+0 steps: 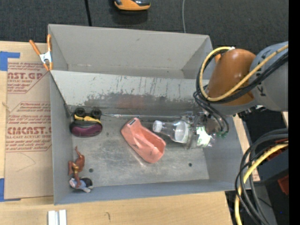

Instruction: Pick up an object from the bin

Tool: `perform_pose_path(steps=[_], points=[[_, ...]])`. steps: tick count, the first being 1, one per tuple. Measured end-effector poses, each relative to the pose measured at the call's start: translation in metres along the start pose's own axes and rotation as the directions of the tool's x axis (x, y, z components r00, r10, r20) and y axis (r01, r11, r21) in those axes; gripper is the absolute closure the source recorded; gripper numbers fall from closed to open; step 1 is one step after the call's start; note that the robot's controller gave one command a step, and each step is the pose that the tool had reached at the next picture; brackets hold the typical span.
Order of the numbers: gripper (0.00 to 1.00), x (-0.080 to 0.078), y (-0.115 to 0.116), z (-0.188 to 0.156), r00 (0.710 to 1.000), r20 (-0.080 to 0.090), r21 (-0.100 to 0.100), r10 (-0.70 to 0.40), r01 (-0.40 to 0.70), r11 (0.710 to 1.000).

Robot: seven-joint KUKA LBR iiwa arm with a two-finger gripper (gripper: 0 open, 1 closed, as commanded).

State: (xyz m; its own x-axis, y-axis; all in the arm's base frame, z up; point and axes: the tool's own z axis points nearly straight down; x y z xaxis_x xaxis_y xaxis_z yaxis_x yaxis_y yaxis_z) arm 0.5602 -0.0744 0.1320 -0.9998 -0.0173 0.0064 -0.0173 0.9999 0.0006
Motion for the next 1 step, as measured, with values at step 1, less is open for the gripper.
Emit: perform_pose_path(steps=[1], points=[[1.0,-0.0079,0.0036,-0.1326,1.0,0.01,0.001,-0.005,0.005,1.0]])
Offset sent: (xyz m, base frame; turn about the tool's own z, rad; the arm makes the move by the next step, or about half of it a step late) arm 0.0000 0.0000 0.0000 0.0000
